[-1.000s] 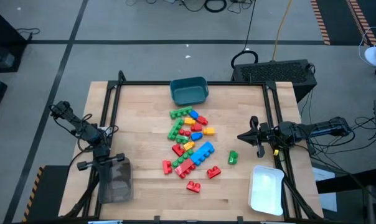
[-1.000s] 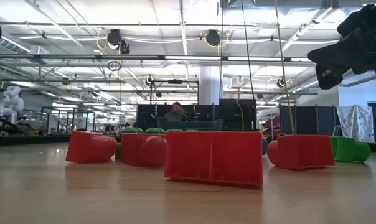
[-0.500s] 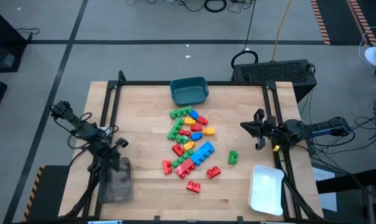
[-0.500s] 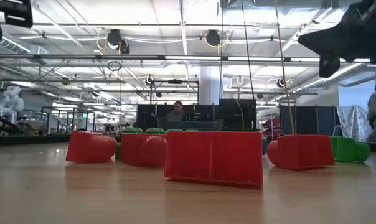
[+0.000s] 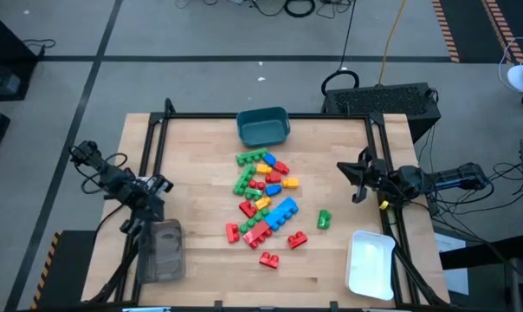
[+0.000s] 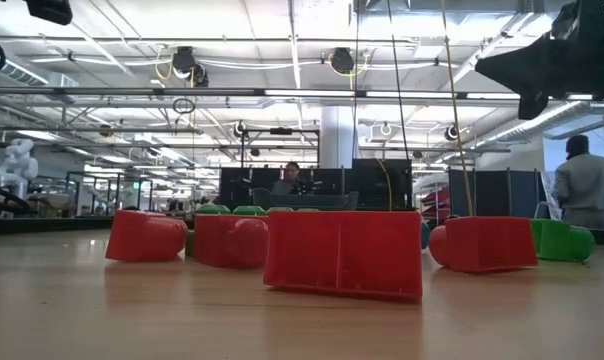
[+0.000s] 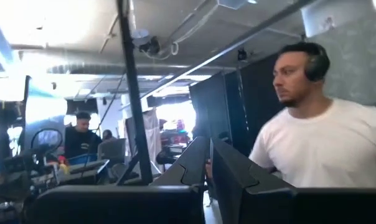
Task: Sort blocks by size
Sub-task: Put the green game piece into the blue container
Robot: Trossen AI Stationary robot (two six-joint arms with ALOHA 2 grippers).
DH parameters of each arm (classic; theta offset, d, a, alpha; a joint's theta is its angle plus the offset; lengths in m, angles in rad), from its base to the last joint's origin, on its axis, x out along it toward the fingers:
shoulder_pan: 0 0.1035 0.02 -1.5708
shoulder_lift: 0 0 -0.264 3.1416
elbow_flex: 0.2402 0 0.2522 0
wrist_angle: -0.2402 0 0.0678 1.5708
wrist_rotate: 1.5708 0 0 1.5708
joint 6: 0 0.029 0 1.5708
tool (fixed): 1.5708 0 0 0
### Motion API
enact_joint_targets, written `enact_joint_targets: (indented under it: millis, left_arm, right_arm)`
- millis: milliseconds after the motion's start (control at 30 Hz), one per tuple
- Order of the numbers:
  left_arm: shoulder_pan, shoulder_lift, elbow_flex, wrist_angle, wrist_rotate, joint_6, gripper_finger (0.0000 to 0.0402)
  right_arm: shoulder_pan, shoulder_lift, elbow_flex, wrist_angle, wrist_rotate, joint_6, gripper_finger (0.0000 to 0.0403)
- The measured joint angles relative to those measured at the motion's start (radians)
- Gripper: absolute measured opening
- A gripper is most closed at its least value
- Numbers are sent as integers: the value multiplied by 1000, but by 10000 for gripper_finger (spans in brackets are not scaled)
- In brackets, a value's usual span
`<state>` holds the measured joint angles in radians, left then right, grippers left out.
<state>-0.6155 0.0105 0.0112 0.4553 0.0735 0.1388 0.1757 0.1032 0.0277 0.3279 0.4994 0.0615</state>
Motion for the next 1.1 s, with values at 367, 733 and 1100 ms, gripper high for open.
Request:
enact_joint_targets:
  millis: [367, 733, 1100]
  left_arm:
    - [0, 0, 3, 55, 0, -5, 29]
    - [5, 4, 3, 34, -390, -46, 29]
    - [90, 28, 3, 27, -423, -105, 29]
  right_arm:
    - [0, 64, 115, -37, -3, 56, 4]
    - [-17, 321, 245, -55, 2, 57, 4]
    - [-27, 566, 362, -55, 1, 52, 4]
